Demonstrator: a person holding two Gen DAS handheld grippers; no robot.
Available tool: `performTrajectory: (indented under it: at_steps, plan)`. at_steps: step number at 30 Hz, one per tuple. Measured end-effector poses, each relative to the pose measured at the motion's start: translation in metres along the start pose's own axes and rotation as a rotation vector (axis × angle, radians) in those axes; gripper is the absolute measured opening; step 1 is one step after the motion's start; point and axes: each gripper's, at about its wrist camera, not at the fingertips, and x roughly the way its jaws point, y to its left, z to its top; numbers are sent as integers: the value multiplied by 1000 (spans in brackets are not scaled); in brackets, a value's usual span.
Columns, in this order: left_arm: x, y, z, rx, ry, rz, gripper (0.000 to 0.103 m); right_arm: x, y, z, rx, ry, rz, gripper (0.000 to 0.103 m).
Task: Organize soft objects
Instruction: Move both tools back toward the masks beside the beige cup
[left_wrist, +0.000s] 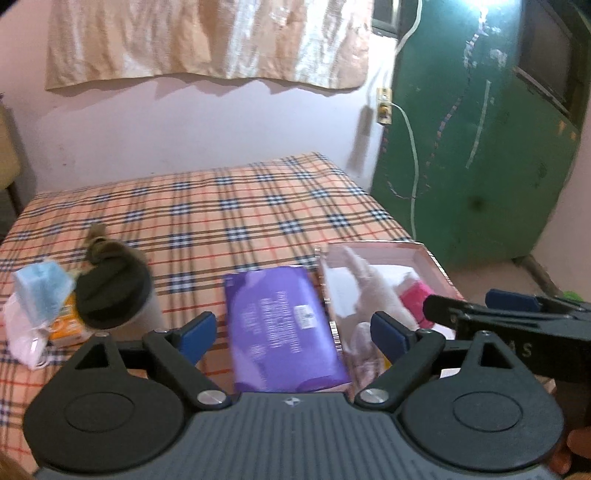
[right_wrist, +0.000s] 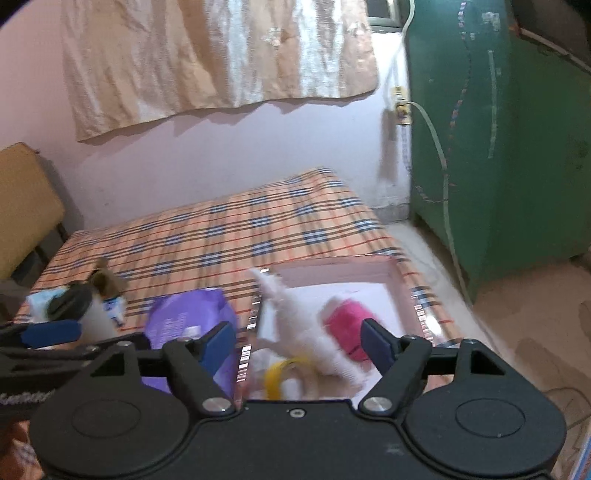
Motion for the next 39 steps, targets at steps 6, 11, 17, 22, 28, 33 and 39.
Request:
performTrajectory:
  at_steps: [6,11,17,22,28,33,39]
  plan:
    - [-17,28,-3,-40,-15,54,93,-4,35,-3,-42,9,47,89]
    - [-26,48,-6,-80,-23,95,93,-4,62,-4,-70,13,80,89]
    - [-36,74,-10,-117,-26,128,93,2,91,-7,-95,31,109,89]
    - [-47,98,-16,-156,-28,159,93,6,116,-12,-129,45,143,89]
    - [-57,121,-23,-194,-29,192,93,12,142,-14,-157,60,173,89]
    - [-64,138,-31,-231,-34,202,94,16,160,-18,-182,67,197,89]
    - [-65,170,-47,-297,-27,255,94,13,176,-27,-209,69,262,89]
